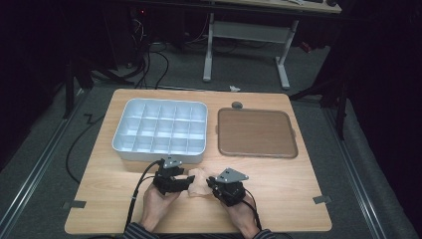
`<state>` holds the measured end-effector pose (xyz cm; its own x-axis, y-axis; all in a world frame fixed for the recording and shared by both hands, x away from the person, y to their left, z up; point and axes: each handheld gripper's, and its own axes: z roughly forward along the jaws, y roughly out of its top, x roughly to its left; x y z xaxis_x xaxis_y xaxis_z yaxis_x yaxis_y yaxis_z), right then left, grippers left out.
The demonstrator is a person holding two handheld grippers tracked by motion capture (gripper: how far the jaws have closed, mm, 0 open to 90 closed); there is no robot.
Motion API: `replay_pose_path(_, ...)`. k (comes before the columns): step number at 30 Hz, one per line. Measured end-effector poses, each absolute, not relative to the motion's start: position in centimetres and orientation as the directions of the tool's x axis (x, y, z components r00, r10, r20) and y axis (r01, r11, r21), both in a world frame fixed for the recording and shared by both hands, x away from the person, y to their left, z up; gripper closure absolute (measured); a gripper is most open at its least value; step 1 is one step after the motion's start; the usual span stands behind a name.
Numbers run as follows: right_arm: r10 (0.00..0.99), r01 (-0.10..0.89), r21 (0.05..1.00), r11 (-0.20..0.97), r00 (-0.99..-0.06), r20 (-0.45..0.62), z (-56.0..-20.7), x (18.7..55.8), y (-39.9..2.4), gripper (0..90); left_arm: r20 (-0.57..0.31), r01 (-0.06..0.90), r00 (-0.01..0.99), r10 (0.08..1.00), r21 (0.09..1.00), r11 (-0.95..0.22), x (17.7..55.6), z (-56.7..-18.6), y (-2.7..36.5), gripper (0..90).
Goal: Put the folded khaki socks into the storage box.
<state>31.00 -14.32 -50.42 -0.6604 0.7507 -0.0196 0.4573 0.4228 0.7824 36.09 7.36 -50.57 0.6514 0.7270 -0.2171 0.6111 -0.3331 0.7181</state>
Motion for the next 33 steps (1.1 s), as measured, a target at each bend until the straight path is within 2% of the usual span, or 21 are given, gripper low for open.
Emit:
replay_pose_path(2, 0.744, 0.456, 0.781, 0.426, -0.668, -0.016, -50.3, 30.8, -13.9, 84.0, -0.257, 0.633, 0.643, 0.722, 0.709, -0.311, 36.5, -50.8, 7.3, 46.8)
replay_pose_path(20, 0.737, 0.483, 0.744, 0.462, -0.675, -0.020, -52.7, 30.9, -13.2, 84.4, -0.316, 0.683, 0.618, 0.720, 0.670, -0.292, 37.6, -52.2, 7.0, 53.2)
replay_pose_path(28, 0.737, 0.471, 0.757, 0.454, -0.675, -0.022, -52.9, 30.8, -13.3, 84.4, -0.351, 0.699, 0.613, 0.708, 0.658, -0.279, 37.7, -52.5, 7.2, 59.9)
replay_pose_path(33, 0.739, 0.479, 0.753, 0.450, -0.674, -0.013, -52.9, 30.8, -13.3, 84.4, -0.340, 0.691, 0.619, 0.709, 0.664, -0.285, 37.5, -52.7, 7.4, 65.3)
